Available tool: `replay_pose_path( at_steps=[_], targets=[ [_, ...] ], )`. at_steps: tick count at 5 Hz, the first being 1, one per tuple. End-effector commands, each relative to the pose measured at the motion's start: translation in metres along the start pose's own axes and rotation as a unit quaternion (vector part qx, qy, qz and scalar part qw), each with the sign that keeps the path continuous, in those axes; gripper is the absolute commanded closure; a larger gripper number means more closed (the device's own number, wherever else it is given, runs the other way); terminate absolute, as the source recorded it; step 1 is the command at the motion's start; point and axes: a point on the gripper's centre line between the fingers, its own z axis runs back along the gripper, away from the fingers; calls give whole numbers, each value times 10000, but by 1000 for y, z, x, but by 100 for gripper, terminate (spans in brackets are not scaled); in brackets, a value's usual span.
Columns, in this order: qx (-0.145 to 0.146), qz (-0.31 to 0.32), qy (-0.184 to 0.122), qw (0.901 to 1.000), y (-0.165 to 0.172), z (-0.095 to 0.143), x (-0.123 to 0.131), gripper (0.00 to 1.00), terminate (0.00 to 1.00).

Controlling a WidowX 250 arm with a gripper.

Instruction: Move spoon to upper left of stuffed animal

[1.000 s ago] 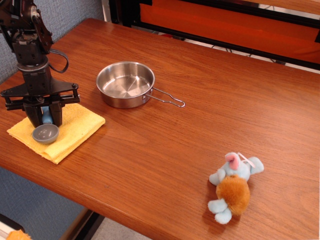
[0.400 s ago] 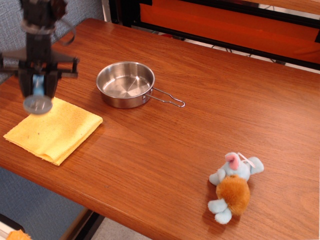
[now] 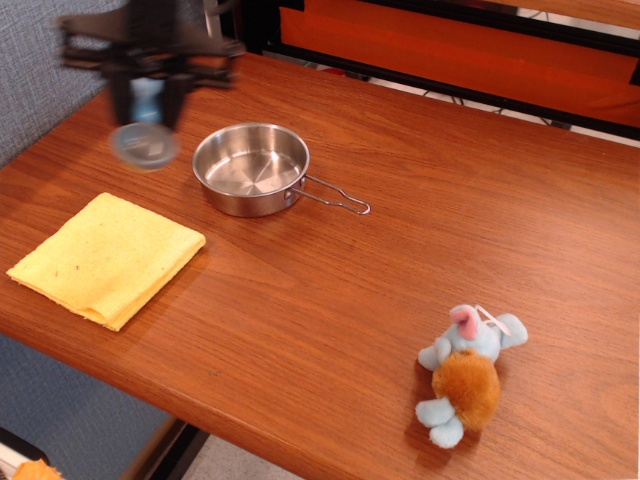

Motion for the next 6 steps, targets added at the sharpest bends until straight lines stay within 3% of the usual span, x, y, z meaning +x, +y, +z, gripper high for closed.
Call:
replay_pose_path(
  at_steps=[1, 2, 3, 4, 6],
  targets=[
    [-1047, -694, -284, 9917, -80, 35, -31, 100, 0],
    [-1220, -990, -282, 9872, -121, 28, -48, 100, 0],
    [-1048, -1195, -407, 9864, -151, 12, -66, 100, 0],
    [-1125, -1268, -200, 9853, -168, -3, -70, 100, 0],
    [-1057, -1495, -175, 9829, -180, -22, -69, 100, 0]
  ],
)
